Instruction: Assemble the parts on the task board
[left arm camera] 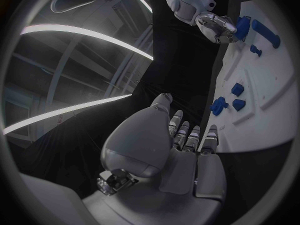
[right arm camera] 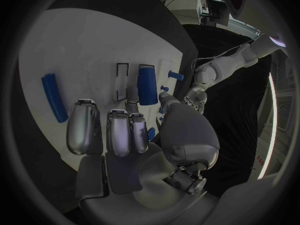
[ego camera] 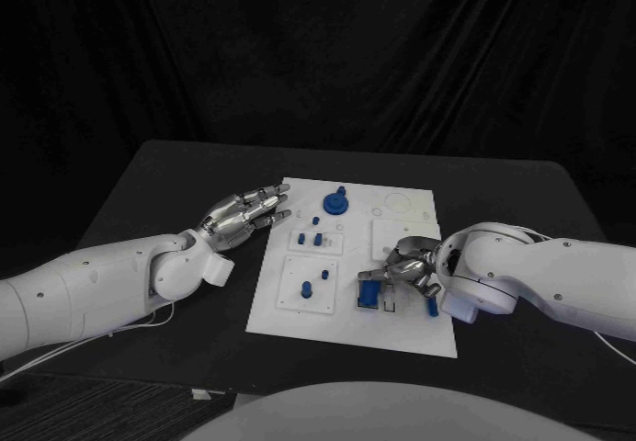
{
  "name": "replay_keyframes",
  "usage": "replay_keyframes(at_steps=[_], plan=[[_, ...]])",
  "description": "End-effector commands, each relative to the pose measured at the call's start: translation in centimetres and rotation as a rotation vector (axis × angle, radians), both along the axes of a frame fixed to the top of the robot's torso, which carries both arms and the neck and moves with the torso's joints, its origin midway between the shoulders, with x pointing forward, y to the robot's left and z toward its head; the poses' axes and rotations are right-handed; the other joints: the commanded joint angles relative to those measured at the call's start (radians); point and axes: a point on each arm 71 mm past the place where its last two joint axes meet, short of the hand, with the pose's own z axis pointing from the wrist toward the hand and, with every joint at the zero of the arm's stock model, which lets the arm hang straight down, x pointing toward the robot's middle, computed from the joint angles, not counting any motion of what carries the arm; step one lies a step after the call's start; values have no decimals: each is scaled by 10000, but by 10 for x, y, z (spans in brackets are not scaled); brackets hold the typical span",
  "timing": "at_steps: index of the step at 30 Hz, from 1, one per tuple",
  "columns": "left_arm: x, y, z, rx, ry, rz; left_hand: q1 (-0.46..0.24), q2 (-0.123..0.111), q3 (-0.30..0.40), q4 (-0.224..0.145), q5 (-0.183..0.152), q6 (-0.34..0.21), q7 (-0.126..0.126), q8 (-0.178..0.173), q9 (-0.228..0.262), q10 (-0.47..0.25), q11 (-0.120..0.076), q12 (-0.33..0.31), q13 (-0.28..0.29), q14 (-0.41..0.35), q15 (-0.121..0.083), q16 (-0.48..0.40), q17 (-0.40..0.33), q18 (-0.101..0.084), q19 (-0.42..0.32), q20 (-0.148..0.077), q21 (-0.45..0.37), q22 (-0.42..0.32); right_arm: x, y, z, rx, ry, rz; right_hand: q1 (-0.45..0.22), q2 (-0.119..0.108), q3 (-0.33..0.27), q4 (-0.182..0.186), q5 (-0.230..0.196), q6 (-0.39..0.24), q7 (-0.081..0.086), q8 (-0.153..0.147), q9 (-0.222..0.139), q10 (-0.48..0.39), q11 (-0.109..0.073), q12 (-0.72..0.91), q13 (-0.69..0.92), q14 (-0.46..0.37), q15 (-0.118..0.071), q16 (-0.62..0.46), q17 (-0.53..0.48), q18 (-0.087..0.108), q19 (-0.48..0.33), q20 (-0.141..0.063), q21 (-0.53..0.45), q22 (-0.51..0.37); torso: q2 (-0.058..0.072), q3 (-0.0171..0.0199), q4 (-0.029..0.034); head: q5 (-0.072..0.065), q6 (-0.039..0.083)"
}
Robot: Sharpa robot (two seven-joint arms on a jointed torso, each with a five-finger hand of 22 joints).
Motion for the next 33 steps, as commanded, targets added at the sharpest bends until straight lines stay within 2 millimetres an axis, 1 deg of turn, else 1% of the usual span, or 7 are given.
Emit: replay_keyframes(at_steps=[1,10,12,14,23,29,33], plan=[[-1,-2,0,-184,8,-94,11,-18,48,-17,25,-11,58,38,11,-33,21,-65,-16,-39,33,35,1,178,-24,44,25,-8,-3,1,-3,-229,210,220,-6,-81,-97,-3,-143,-57,3,53,-10,1047,68,36,2631,683,60,-63,564,125,249,52,-37,1841,1,1,2,12,-1],[-1,-2,0,-183,39,-125,11,-18,48,-17,25,-11,58,38,11,-33,21,-65,-16,-39,33,35,1,178,-24,44,25,-8,-4,-1,-2,-171,95,127,36,-98,-363,170,-607,-147,8,162,11,1047,71,36,2631,684,62,-58,562,127,251,54,-55,1839,-2,0,3,41,-1],[-1,-2,0,-186,42,-130,-4,-15,63,-16,22,18,66,48,16,-38,28,-67,-17,-42,41,35,0,178,-26,43,24,-13,-4,-2,0,-82,-148,35,10,-107,-444,258,-645,-171,5,221,39,1047,67,36,2631,684,58,-57,558,131,248,53,-71,1836,0,0,3,63,-1],[-1,-1,0,-188,44,-133,-4,-15,63,-16,22,18,66,48,16,-38,28,-67,-17,-42,41,35,0,178,-26,43,24,-13,-4,-3,2,33,-432,-26,-38,-101,-645,404,-459,-226,-3,331,92,1047,59,36,2631,690,52,-42,581,131,253,46,-72,1837,-1,0,3,78,-1],[-1,0,0,-172,50,-111,-8,-13,71,-17,25,60,75,58,22,-29,40,-49,-13,-41,41,38,1,178,-25,43,25,-8,-3,-7,31,469,-3385,598,154,-235,-1140,631,-574,-606,8,699,315,1047,61,36,2631,727,50,55,748,100,310,37,70,1882,2,0,2,94,-1],[-1,0,0,-168,52,-105,-12,-12,78,-19,26,83,84,66,26,-24,54,-41,-11,-42,39,38,1,179,-24,44,26,-4,-2,-3,51,315,-5787,1572,553,-471,-1444,672,-585,-1145,60,1072,537,1047,104,36,2631,736,86,104,815,68,353,63,219,1926,-5,3,1,91,-1],[-1,0,0,-174,58,-122,-18,-15,88,-23,26,109,99,77,30,-16,74,-30,-9,-41,35,43,2,180,-24,45,26,-5,-1,-1,56,339,-6545,1906,615,-658,-1599,697,-710,-1531,108,1244,632,1047,146,36,2631,725,118,93,776,71,344,87,205,1920,-16,0,4,92,-1]])
